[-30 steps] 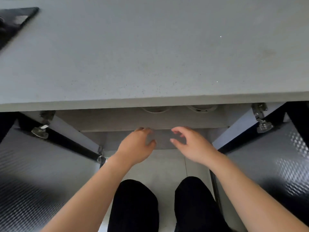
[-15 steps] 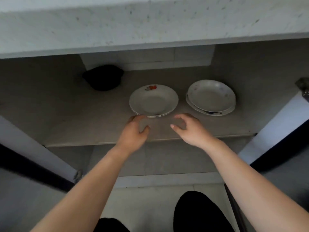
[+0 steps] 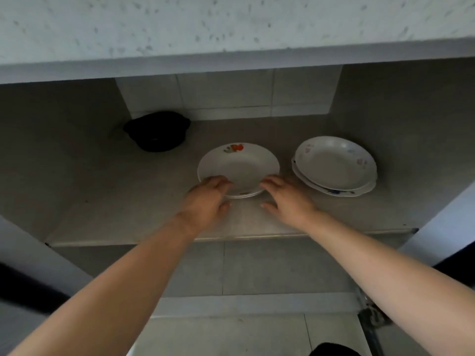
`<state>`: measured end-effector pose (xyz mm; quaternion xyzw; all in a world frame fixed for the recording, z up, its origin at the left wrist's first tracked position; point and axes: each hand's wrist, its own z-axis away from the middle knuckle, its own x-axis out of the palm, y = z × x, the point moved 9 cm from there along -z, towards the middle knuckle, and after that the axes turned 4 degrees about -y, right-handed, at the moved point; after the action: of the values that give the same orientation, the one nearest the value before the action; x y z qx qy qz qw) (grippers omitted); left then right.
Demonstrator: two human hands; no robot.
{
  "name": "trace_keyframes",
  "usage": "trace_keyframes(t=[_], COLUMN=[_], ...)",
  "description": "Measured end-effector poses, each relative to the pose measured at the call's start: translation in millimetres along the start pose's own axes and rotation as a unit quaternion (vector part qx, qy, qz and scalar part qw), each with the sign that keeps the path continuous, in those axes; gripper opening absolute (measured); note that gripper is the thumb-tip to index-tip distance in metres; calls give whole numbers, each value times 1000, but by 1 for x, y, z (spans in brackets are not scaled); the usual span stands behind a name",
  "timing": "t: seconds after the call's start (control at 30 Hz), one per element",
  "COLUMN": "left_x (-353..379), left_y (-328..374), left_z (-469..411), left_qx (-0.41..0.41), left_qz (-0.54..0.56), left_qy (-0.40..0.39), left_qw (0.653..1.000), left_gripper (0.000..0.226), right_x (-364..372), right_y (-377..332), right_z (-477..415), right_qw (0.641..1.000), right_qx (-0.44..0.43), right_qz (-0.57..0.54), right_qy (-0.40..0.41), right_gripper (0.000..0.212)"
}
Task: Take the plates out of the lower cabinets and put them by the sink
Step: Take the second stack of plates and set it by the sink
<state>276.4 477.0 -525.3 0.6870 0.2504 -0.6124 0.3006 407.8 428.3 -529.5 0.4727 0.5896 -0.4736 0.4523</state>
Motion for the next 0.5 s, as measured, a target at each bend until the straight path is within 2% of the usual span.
trace_keyframes(t=[0.07, 0.13, 0.23, 0.33, 0.5], left_x=[3, 7, 8, 9, 6], left_y=[5, 5, -1, -2, 4], left_z=[-7, -10, -10, -10, 0], left_qx=[16, 35, 44, 55, 75], left_qz=[-6, -16, -4, -17, -39], left_qy=[9, 22, 34, 35, 55], left_qw=[1000, 999, 998, 998, 995], left_gripper=[43, 38, 32, 31, 34], right_x=[5, 1, -4, 2, 2], right_y=[6, 12, 6, -5, -9], right_z=[-5, -8, -12, -15, -10], right_qw=[1000, 998, 993, 990, 988], right_qx=[12, 20, -35, -94, -98], right_qz=[27, 30, 16, -35, -62], right_qy=[10, 56, 112, 95, 104], right_gripper=[45, 37, 33, 22, 15])
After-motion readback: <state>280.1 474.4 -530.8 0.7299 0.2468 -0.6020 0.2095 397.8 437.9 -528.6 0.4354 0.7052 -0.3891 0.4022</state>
